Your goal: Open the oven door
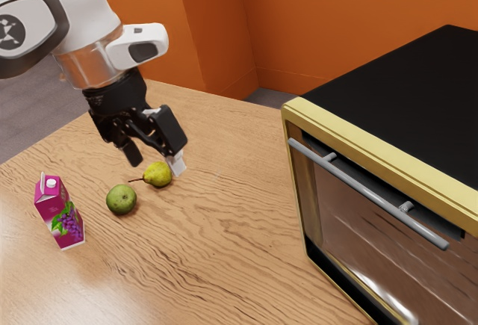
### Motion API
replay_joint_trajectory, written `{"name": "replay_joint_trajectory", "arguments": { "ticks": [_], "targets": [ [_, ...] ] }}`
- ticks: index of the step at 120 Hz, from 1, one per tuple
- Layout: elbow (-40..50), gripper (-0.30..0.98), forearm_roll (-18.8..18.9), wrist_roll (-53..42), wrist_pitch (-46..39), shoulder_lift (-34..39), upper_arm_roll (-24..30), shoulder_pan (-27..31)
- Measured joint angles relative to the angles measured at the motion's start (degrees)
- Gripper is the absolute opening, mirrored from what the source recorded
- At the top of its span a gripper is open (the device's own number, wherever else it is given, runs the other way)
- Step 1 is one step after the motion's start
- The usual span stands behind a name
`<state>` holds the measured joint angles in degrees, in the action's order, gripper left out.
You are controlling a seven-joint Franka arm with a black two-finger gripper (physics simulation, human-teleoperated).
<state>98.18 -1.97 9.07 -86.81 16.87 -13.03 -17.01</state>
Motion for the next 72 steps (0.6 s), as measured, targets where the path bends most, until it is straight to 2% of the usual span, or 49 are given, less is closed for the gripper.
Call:
{"name": "replay_joint_trajectory", "arguments": {
  "ticks": [22, 32, 46, 58, 72],
  "targets": [
    [0.49, 0.69, -0.38, 6.04, 0.89, 4.27, -0.60, -0.42],
    [0.24, 0.69, -0.86, 8.22, 0.38, 4.28, -2.51, -0.39],
    [4.47, 0.69, -3.90, 10.85, -9.61, 5.11, -2.16, 1.04],
    [5.24, 0.69, -9.34, 14.43, -18.67, 2.49, -2.20, 0.02],
    [6.04, 0.69, -11.72, 18.69, -25.24, 2.91, -2.93, -1.26]
  ]
}}
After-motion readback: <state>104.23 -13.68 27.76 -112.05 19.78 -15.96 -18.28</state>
